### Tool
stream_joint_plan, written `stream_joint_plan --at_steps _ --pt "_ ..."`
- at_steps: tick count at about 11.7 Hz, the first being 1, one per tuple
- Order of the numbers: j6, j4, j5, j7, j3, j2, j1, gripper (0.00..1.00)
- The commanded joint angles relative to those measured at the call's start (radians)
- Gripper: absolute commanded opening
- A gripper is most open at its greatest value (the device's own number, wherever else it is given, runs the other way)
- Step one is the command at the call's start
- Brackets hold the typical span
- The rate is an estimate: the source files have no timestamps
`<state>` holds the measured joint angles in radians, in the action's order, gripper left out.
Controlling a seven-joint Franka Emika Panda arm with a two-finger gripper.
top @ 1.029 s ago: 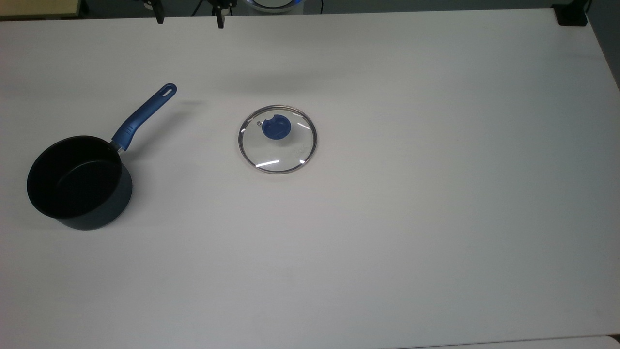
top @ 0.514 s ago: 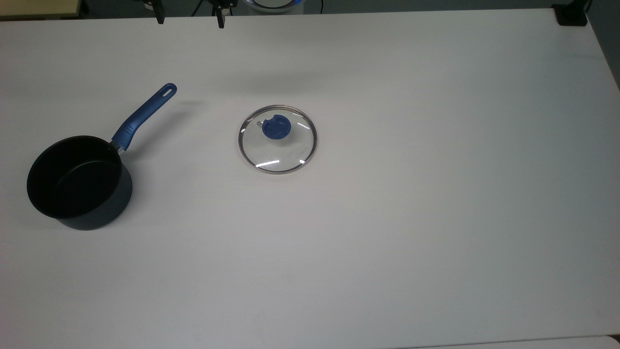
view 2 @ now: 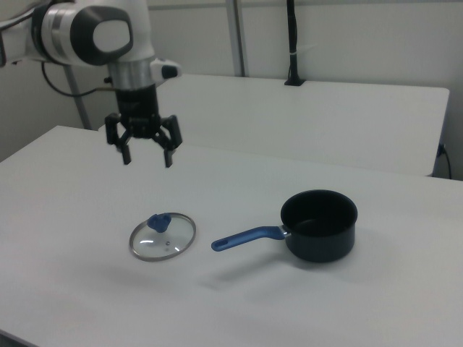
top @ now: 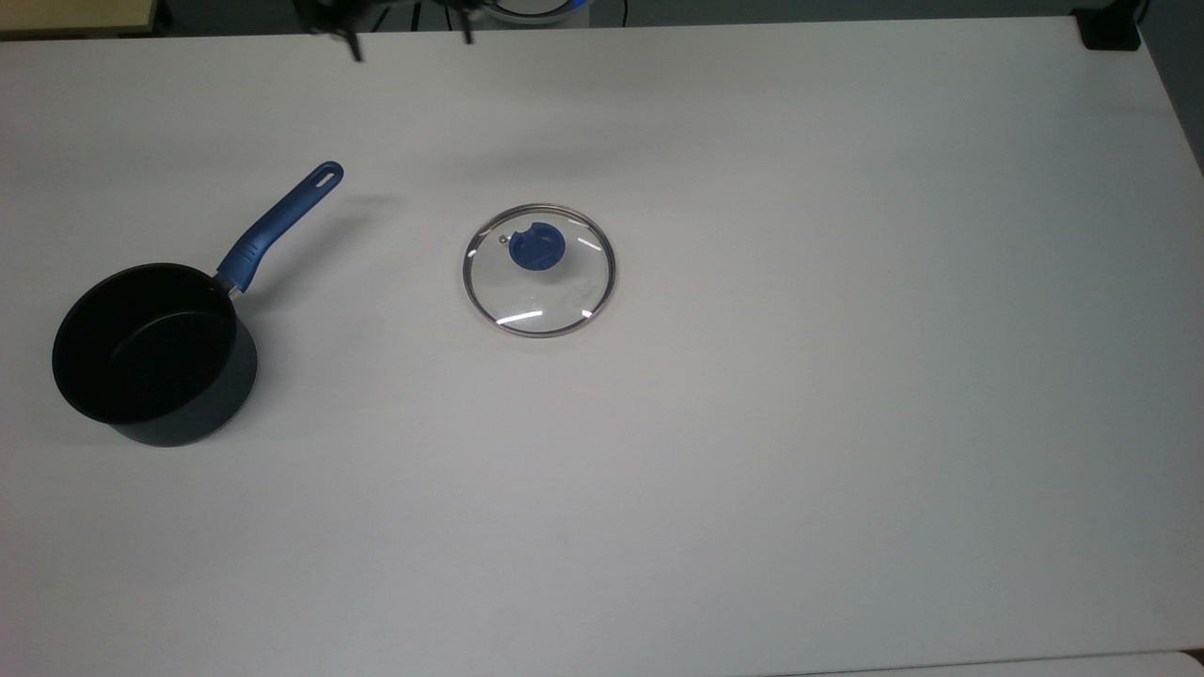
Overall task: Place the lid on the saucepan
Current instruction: 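Lower the gripper over the blue knob of the glass lid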
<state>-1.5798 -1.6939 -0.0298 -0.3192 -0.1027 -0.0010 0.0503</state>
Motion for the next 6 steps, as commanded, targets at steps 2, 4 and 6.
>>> stream_joint_plan --at_steps 2,4,6 --pt "-0.167 -0.197 0.004 0.050 0.053 -0.002 0.065 1.00" --pt "-0.335 -0.253 0.002 0.187 0.084 0.068 0.071 1.00" --pt "-0.426 -0.250 -0.046 0.212 0.090 0.171 0.103 0.99"
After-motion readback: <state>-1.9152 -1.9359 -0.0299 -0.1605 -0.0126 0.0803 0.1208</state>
